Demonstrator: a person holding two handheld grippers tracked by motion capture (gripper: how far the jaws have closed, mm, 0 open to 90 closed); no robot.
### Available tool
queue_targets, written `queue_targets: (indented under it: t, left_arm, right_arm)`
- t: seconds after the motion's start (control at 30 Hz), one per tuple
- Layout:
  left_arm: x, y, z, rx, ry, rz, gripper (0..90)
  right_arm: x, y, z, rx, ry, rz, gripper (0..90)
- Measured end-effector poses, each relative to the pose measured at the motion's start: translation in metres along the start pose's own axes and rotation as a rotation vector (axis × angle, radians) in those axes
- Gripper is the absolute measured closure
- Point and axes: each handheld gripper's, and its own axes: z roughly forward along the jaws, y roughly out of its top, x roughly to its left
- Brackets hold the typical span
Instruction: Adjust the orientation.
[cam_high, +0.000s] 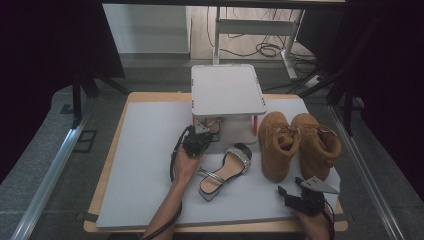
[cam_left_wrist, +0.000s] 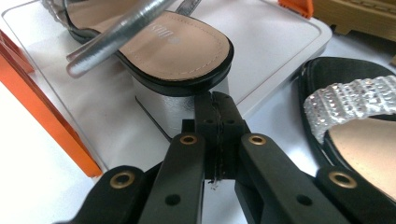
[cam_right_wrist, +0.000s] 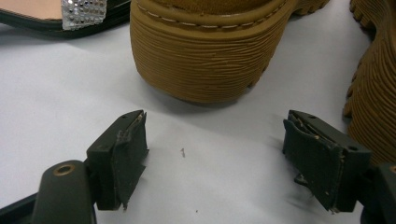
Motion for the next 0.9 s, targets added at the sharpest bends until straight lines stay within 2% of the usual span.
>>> queue_targets:
  t: [0.1, 0.33, 0.7, 0.8, 0.9]
  left_arm:
    - [0.001, 0.0, 0.001, -0.007, -0.007, -0.018, 89.7]
    - [0.002, -0.001, 0.0, -0.012, -0.006, -0.027, 89.3]
    - [0.006, -0.007, -0.014, -0.033, -0.005, -0.07, 74.7]
    - [0.007, -0.007, -0.015, -0.039, -0.005, -0.076, 72.3]
    - [0.005, -0.007, -0.018, -0.044, 0.001, -0.073, 66.2]
  right_arm:
    - [0.0, 0.0, 0.0, 0.0, 0.0, 0.0, 21.6]
    - [0.0, 0.0, 0.0, 0.0, 0.0, 0.0, 21.6]
    - [0.0, 0.0, 0.0, 0.0, 0.0, 0.0, 21.6]
    - [0.0, 0.0, 0.0, 0.0, 0.0, 0.0, 21.6]
    - [0.0, 0.0, 0.0, 0.0, 0.0, -0.001, 21.5]
